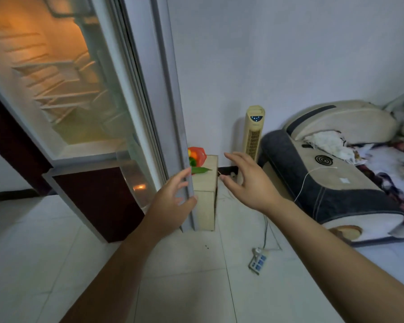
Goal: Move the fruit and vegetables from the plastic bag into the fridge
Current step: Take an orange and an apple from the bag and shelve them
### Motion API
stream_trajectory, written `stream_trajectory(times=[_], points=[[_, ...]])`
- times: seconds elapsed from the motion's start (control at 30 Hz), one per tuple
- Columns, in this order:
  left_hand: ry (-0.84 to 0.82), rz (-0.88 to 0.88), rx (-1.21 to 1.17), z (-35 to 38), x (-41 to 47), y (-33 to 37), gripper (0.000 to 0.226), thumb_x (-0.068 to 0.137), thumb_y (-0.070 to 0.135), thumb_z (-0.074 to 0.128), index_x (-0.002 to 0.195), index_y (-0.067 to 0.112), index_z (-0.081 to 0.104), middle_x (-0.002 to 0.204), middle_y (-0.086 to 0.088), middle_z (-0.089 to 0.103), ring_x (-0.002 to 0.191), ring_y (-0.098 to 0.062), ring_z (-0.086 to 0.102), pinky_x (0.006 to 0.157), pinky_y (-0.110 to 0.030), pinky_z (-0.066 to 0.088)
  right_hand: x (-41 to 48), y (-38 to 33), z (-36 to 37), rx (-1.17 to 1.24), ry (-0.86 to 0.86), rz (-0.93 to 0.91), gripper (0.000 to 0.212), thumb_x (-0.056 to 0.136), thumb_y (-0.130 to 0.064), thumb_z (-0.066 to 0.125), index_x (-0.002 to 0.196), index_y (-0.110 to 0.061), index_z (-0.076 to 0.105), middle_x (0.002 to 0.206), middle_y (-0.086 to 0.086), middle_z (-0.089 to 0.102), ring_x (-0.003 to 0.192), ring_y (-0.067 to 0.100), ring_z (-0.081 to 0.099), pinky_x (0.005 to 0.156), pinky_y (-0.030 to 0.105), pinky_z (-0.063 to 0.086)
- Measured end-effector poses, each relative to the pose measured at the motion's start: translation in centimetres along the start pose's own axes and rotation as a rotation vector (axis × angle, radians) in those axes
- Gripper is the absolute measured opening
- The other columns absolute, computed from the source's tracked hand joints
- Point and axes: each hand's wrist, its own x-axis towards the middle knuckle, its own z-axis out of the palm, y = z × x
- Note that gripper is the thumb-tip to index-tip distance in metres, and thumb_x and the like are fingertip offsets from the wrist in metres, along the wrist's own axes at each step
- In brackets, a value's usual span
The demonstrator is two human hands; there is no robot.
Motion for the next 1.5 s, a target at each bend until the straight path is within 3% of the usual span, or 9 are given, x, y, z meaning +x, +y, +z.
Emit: stream_trajectory(times=[0.13, 0.2, 0.37, 0.57, 0.9, 1.0, 1.1, 1.27, 1.5], points=[[-0.050, -0.006, -0.019, 2.8, 1.2, -0.2, 0.057, 0.085, 0.009, 0.061, 0.130, 0.038, 0.042, 0.130, 0.016, 0.048, 0.117, 0.000, 0.047, 0.096, -0.029, 0.046, -1.1, 1.9, -0.2, 0.016, -0.016, 0.065, 0.050, 0.089, -0.033, 0.056, 0.134, -0.014, 0.045, 0.134, 0.003, 0.048, 0.119, 0.014, 0.047, 0.098, 0.021, 0.035], [-0.083, 0.004, 0.010, 4.4, 2.1, -0.4, 0.054, 0.085, 0.011, 0.061, 0.127, 0.040, 0.044, 0.127, 0.019, 0.048, 0.115, 0.002, 0.047, 0.097, -0.032, 0.046, -1.6, 3.2, -0.3, 0.016, -0.021, 0.097, 0.048, 0.089, -0.032, 0.057, 0.132, -0.014, 0.046, 0.130, 0.002, 0.051, 0.117, 0.013, 0.048, 0.094, 0.017, 0.033], [-0.205, 0.039, 0.056, 8.8, 5.2, -1.4, 0.048, 0.086, 0.015, 0.060, 0.129, 0.031, 0.046, 0.127, 0.017, 0.048, 0.111, 0.008, 0.044, 0.087, -0.016, 0.041, -2.7, 7.6, -0.3, -0.039, -0.090, 0.220, 0.048, 0.090, -0.034, 0.056, 0.133, -0.016, 0.046, 0.133, 0.003, 0.050, 0.122, 0.016, 0.046, 0.096, 0.021, 0.032], [-0.315, 0.148, 0.269, 12.7, 8.8, -4.3, 0.051, 0.086, 0.021, 0.058, 0.135, 0.024, 0.042, 0.137, 0.008, 0.045, 0.122, -0.003, 0.042, 0.094, -0.016, 0.031, -2.5, 11.7, 0.5, -0.108, -0.210, 0.352, 0.052, 0.091, -0.043, 0.050, 0.136, -0.019, 0.042, 0.137, 0.000, 0.046, 0.123, 0.014, 0.043, 0.095, 0.018, 0.029], [-0.450, -0.007, 0.479, 14.8, 18.9, -6.3, 0.047, 0.091, 0.048, 0.045, 0.134, 0.027, 0.042, 0.138, 0.012, 0.041, 0.125, -0.009, 0.041, 0.098, -0.028, 0.037, 4.5, 18.4, 0.4, -0.047, -0.276, 0.354, 0.051, 0.093, -0.046, 0.044, 0.134, -0.016, 0.045, 0.136, 0.000, 0.046, 0.123, 0.015, 0.043, 0.097, 0.020, 0.031], [-0.479, -0.097, 0.454, 16.0, 21.3, -6.1, 0.055, 0.086, 0.058, 0.039, 0.128, 0.025, 0.048, 0.132, 0.010, 0.046, 0.122, -0.010, 0.044, 0.102, -0.032, 0.038, 6.3, 21.4, 0.3, 0.043, -0.254, 0.334, 0.046, 0.093, -0.043, 0.046, 0.132, -0.018, 0.048, 0.135, -0.003, 0.047, 0.122, 0.011, 0.044, 0.092, 0.009, 0.028], [-0.419, -0.189, 0.493, 16.9, 23.2, -5.9, 0.060, 0.085, 0.060, 0.036, 0.130, 0.022, 0.047, 0.135, 0.004, 0.046, 0.125, -0.013, 0.042, 0.104, -0.031, 0.034, 8.6, 24.7, 0.4, 0.102, -0.305, 0.256, 0.044, 0.093, -0.042, 0.046, 0.132, -0.020, 0.048, 0.136, -0.004, 0.046, 0.123, 0.006, 0.040, 0.089, -0.001, 0.020], [-0.251, -0.315, 0.512, 19.1, 25.3, -5.2, 0.047, 0.091, 0.046, 0.044, 0.133, 0.024, 0.044, 0.139, 0.008, 0.042, 0.123, -0.007, 0.040, 0.099, -0.023, 0.032, 12.9, 30.8, -0.5, 0.081, -0.472, 0.122, 0.045, 0.092, -0.046, 0.045, 0.132, -0.025, 0.046, 0.137, -0.008, 0.045, 0.121, 0.003, 0.039, 0.094, 0.012, 0.024], [-0.062, -0.257, 0.474, 22.2, 30.9, -3.8, 0.044, 0.092, 0.046, 0.043, 0.130, 0.024, 0.049, 0.131, 0.007, 0.051, 0.114, -0.007, 0.048, 0.091, -0.026, 0.043, 18.5, 34.8, 1.0, 0.110, -0.613, 0.061, 0.043, 0.092, -0.046, 0.045, 0.129, -0.025, 0.048, 0.134, -0.006, 0.046, 0.117, 0.007, 0.044, 0.089, 0.017, 0.030]])
